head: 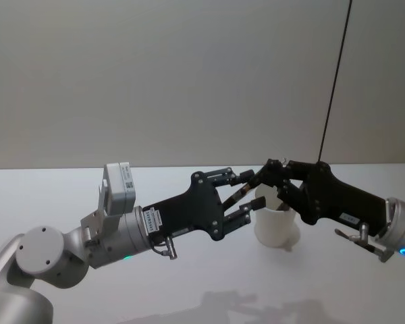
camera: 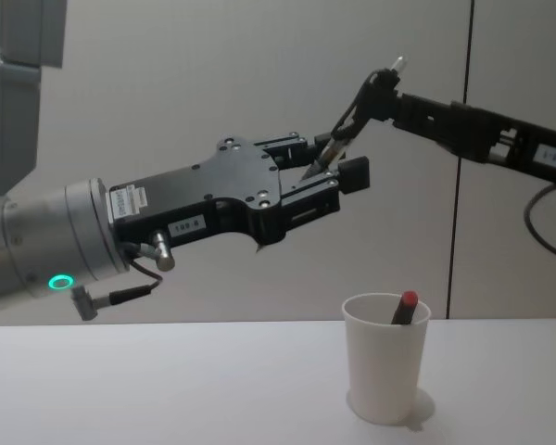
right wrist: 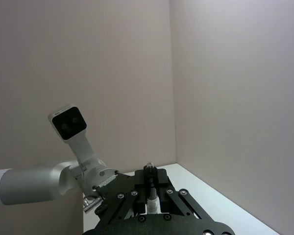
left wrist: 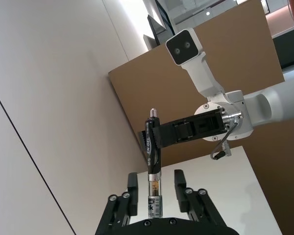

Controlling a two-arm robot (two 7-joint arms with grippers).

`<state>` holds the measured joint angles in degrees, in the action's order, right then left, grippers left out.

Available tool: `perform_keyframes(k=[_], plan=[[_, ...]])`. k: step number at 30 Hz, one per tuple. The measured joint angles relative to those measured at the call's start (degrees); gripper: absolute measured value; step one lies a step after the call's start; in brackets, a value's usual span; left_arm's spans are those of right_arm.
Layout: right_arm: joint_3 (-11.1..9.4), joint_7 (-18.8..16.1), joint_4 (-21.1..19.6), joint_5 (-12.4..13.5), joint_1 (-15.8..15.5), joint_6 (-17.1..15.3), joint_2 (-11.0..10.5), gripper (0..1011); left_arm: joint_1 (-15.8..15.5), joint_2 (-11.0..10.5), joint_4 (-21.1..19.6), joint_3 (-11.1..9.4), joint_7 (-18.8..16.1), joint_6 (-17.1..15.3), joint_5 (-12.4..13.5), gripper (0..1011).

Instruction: Place the pen into the pen holder.

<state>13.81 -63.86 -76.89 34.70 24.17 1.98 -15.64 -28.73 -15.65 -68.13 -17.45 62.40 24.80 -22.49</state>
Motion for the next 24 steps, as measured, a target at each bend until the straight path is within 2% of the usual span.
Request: perform_keyframes(k=[1, 3, 5, 17, 20, 24], plan=[[0.04, 0.09, 0.03, 0.1, 0.05, 0.0, -0.03, 143, 0.0, 0.0, 0.0, -0.01, 0.0, 0.0, 0.0, 497], [0.09, 0.16, 0.05, 0.18, 0.1, 0.0, -0.05, 143, 0.0, 0.0, 0.0, -0.01, 0.0, 0.0, 0.0, 510], [0.14, 0.27, 0.08, 0.32, 0.14, 0.02, -0.08, 143, 0.0, 0.0, 0.0, 0.0, 0.0, 0.0, 0.0, 617], [0.39, 0.8, 0.13, 0.94, 0.31, 0.17, -0.49, 143, 0.0, 0.0, 0.0, -0.01, 0.0, 0.0, 0.0, 950], [0.4, 0.95, 0.08, 1.08, 0.31, 0.24, -0.68, 143, 0.0, 0.0, 0.0, 0.0, 0.0, 0.0, 0.0, 1004], [0.36, 1.21, -0.02, 1.23, 0.29, 0.31, -0.98, 143, 0.0, 0.0, 0.0, -0.01, 0.0, 0.0, 0.0, 1004]])
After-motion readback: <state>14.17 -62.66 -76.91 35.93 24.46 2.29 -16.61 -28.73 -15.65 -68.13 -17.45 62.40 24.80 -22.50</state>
